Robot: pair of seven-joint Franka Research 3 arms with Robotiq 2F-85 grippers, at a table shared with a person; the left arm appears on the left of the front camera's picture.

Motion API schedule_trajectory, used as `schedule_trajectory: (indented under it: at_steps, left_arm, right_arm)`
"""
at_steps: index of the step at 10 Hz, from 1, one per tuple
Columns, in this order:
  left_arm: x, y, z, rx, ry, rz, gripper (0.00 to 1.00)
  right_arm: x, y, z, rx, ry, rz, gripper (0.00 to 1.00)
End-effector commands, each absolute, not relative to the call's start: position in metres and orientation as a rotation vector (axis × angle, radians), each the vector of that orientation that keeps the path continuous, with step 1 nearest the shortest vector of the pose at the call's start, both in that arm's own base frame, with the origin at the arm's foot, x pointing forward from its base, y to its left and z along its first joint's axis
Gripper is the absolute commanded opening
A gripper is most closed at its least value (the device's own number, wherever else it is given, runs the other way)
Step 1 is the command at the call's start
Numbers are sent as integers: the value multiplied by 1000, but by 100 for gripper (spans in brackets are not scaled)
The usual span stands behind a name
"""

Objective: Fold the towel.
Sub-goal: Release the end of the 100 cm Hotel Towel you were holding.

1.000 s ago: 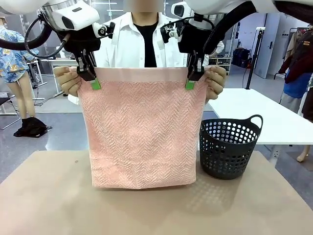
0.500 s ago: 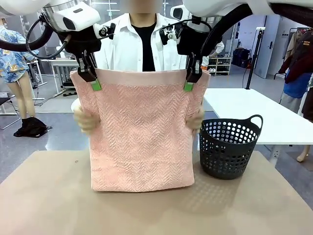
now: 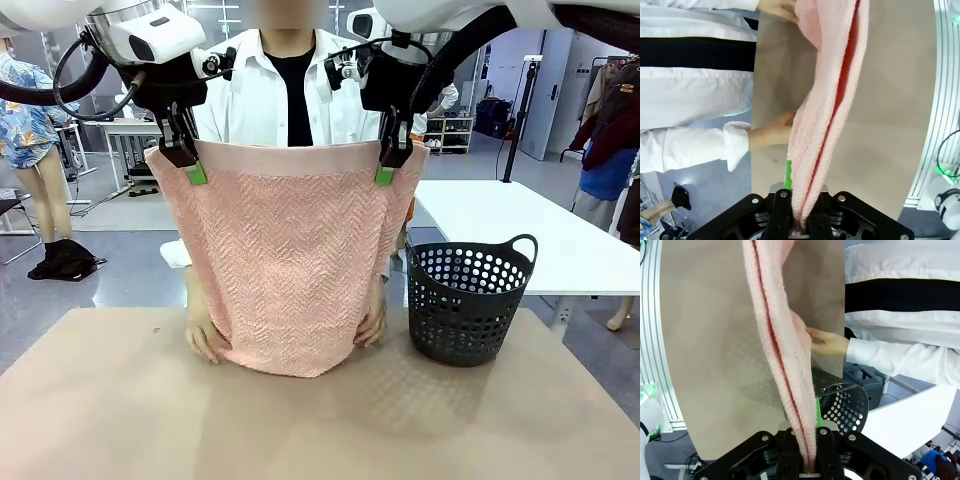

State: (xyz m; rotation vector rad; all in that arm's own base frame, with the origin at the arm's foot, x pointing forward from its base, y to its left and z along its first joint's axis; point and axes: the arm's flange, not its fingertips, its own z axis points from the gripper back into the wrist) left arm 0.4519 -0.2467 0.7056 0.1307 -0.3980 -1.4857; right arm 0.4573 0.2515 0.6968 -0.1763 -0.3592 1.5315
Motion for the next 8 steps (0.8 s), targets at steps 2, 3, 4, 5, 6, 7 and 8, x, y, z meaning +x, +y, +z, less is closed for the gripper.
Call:
schedule_trajectory:
  at_steps: [2,3,4,5,6,7,8]
  left_arm:
    - [452,-245,707,134,-399,-1491,0]
    - [452,-245,707,134,-399,-1491,0]
    - [452,-245,707,134,-399,-1491,0]
    - [452,-245,707,134,-399,-1491,0]
    - [452,-245,707,134,-399,-1491,0]
    - [452,-245,707,134,-399,-1491,0]
    - [452,-245,707,134,-399,-1491,0]
  right_arm:
    - [456,248,699,-187,-360,1546,0]
    - [456,248,699,-187,-360,1546,0]
    - [456,248,699,-187,-360,1546,0]
    - [456,248,699,-187,-360,1546,0]
    - [456,248,699,-187,-360,1546,0]
    - [456,248,699,-187,-360,1546,0]
    - [456,248,699,-187,-360,1546,0]
